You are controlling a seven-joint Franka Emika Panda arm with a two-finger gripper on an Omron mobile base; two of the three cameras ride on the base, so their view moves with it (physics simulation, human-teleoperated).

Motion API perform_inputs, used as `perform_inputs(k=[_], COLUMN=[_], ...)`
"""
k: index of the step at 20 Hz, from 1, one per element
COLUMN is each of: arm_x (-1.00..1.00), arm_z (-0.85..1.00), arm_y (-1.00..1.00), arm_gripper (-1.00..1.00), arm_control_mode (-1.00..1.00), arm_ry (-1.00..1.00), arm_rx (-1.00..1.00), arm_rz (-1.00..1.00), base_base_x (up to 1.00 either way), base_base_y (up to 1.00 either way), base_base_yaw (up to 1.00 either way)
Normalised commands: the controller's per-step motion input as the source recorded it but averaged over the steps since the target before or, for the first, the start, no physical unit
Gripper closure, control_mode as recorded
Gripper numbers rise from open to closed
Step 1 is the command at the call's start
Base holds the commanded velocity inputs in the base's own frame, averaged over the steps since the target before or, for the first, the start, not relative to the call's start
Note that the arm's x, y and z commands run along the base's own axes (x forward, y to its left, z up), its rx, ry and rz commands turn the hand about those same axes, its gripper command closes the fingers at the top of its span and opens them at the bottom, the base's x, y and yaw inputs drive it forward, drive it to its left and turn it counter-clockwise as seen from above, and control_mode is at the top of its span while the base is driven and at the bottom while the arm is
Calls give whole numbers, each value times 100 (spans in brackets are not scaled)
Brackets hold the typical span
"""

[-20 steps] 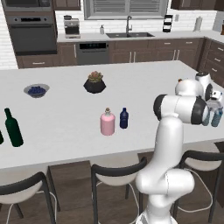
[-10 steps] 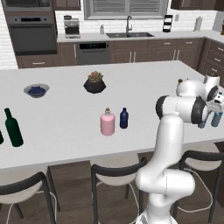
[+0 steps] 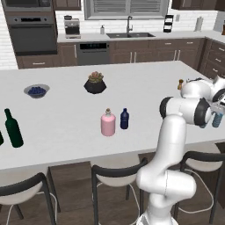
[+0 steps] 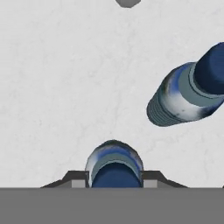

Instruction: Move the plastic bottles in the middle to the plastics group, and the glass bottles in the middle to the glass group.

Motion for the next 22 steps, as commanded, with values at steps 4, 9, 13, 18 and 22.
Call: perform_inputs(k=[4, 9, 13, 18, 22], arm_x=[0, 1, 1, 3, 5], arm_z=[-51, -47, -38, -29, -14], arm_y=[26, 20, 7, 4, 6], arm_gripper=[100, 100, -100, -100, -100], arm_control_mode=[-100, -100, -100, -100, -100], arm_ry=[-11, -6, -2, 0, 0], arm_rx=[0, 0, 0, -1, -3], arm_rz=[-5, -6, -4, -1, 0], base_base_x=[0, 0, 0, 0, 0], base_base_y=[0, 0, 0, 0, 0], base_base_yaw=[0, 0, 0, 0, 0])
